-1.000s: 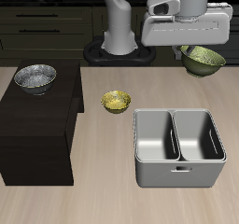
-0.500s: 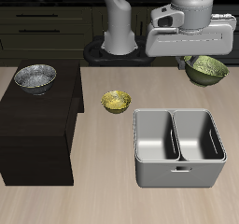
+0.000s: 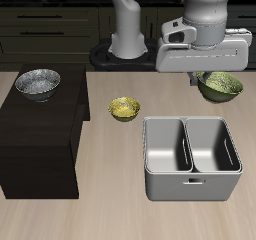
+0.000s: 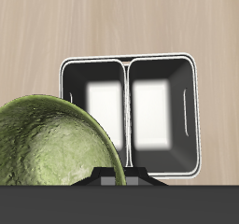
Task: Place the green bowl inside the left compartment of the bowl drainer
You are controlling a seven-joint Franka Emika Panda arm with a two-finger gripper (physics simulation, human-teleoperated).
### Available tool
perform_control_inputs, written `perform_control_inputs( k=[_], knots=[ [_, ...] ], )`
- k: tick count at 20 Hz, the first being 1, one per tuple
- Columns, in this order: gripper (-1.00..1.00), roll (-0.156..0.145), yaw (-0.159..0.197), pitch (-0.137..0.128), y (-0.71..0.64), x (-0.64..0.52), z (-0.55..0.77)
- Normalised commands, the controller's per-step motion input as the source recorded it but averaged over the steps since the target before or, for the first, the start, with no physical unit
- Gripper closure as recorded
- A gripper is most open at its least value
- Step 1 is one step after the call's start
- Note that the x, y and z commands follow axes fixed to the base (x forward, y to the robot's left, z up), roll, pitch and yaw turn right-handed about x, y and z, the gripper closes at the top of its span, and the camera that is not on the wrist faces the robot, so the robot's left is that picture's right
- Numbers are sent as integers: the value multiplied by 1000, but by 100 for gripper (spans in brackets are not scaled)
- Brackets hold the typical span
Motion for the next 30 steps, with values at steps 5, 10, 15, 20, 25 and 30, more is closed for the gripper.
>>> perform_control_inputs(
  k=[5, 10, 15, 20, 25, 30],
  knots=[
    [100, -6, 4, 34, -11, 64, -284],
    [100, -2, 3, 32, -18, 41, -276],
    [100, -17, -7, 38, -32, 39, -246],
    [100, 11, 13, 28, 40, -4, -242],
    [100, 11, 34, 23, 93, -15, -198],
    [-100, -38, 93, 37, 29, -9, -204]
  ],
)
